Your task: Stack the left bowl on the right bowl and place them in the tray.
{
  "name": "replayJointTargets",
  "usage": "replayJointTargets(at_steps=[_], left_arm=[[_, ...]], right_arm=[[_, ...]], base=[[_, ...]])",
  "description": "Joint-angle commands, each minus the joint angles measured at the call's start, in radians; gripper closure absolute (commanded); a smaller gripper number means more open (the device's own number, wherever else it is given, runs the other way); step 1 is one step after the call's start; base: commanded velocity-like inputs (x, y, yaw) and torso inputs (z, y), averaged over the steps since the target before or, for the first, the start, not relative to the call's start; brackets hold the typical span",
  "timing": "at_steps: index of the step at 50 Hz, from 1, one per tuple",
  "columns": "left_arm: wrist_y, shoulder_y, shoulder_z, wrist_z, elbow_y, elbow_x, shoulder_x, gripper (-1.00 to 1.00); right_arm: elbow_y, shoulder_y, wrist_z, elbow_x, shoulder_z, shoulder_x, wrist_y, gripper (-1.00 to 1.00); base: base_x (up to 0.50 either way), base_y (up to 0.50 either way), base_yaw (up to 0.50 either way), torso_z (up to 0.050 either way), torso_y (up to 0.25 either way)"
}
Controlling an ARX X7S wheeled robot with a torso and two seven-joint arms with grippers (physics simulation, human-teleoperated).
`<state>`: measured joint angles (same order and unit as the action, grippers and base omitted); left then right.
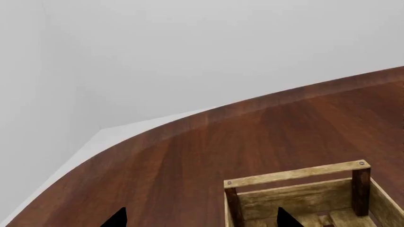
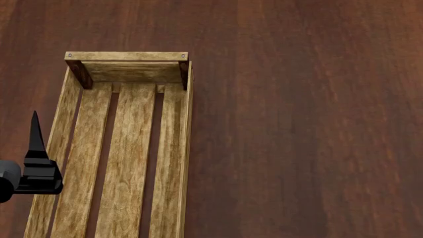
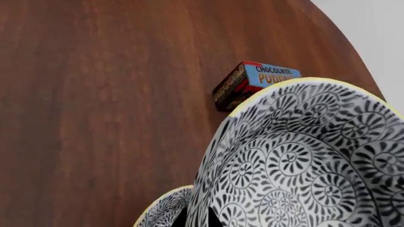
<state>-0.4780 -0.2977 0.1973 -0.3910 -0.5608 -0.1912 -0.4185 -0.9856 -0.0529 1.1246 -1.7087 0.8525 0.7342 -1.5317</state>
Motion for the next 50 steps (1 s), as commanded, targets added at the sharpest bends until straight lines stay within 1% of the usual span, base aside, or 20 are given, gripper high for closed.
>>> replayJointTargets(at_steps=[1, 8, 18, 24, 50], left_arm=[[-0.002, 0.002, -0.001, -0.003, -0.003, -0.004, -0.002, -1.0], [-0.001, 0.003, -0.002, -0.003, -0.003, -0.007, -0.003, -1.0], [0.0, 0.003, 0.0, -0.006, -0.001, -0.007, -0.004, -1.0], [-0.003, 0.005, -0.001, -0.008, -0.007, -0.008, -0.006, -1.0], [0.001, 0.003, 0.0, -0.013, -0.005, -0.012, -0.01, -1.0]], right_arm=[[-0.026, -0.081, -0.2, 0.249, 0.006, -0.054, 0.014, 1.0], [-0.039, -0.156, -0.32, 0.426, -0.054, -0.081, 0.089, 1.0], [-0.02, -0.24, -0.409, 0.598, -0.156, -0.099, 0.205, 1.0], [-0.002, -0.275, -0.443, 0.671, -0.207, -0.101, 0.262, 1.0], [0.083, -0.233, -0.446, 0.719, -0.316, -0.087, 0.306, 1.0]], base=[[0.0, 0.0, 0.0, 0.0, 0.0], [0.0, 0.0, 0.0, 0.0, 0.0], [0.0, 0.0, 0.0, 0.0, 0.0], [0.0, 0.0, 0.0, 0.0, 0.0], [0.0, 0.0, 0.0, 0.0, 0.001]])
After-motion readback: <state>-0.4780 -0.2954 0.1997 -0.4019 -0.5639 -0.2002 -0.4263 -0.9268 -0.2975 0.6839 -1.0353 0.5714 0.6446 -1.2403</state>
